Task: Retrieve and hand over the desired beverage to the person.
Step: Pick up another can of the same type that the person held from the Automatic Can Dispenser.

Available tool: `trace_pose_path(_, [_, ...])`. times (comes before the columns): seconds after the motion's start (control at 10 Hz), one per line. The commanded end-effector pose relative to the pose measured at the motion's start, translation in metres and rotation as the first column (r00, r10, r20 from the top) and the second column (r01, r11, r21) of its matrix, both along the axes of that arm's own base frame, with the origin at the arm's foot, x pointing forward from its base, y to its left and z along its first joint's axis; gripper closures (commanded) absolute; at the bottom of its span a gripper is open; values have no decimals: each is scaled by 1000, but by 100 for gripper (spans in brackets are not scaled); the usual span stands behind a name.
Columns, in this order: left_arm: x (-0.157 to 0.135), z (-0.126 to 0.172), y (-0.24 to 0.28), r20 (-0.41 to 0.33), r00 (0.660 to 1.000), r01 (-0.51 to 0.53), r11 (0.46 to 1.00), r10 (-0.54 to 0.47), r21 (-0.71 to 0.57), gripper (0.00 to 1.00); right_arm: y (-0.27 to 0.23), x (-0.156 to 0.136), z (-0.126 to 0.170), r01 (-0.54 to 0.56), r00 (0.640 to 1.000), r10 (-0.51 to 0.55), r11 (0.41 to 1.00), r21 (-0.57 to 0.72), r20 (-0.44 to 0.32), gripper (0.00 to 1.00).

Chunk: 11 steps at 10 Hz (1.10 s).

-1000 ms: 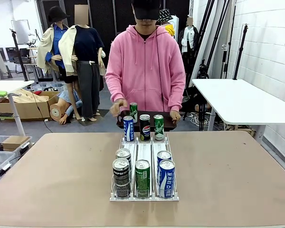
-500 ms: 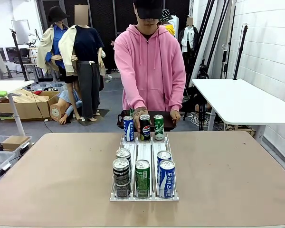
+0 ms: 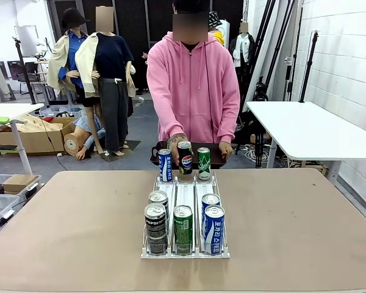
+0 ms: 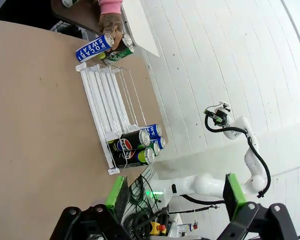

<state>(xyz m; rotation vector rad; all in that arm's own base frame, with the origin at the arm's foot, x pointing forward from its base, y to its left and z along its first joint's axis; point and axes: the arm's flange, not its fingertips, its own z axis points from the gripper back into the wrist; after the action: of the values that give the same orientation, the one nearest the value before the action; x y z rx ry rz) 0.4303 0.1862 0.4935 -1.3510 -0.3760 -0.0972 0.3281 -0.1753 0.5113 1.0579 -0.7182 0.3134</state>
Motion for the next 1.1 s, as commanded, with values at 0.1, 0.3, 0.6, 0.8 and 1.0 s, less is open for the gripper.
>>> trace_pose_path(0.1, [-2, 3, 0, 2, 1000, -9, 1000, 9, 5, 0, 1, 2, 1, -1, 1000, 1, 1000, 26, 18, 0])
trace_pose_path(0.3, [-2, 3, 0, 2, 1000, -9, 1000, 9, 5, 0, 1, 2, 1, -1, 1000, 1, 1000, 26, 18, 0])
trace_pose_path(0.6, [-2, 3, 0, 2, 1000, -9, 1000, 9, 5, 0, 1, 2, 1, -1, 1000, 1, 1000, 26, 18, 0])
trace_pose_path(0.8, [-2, 3, 0, 2, 1000, -9, 1000, 9, 5, 0, 1, 2, 1, -1, 1000, 1, 1000, 26, 18, 0])
trace_pose_path(1.0, [-2, 3, 0, 2, 1000, -9, 1000, 9, 5, 0, 1, 2, 1, -1, 1000, 1, 1000, 26, 18, 0])
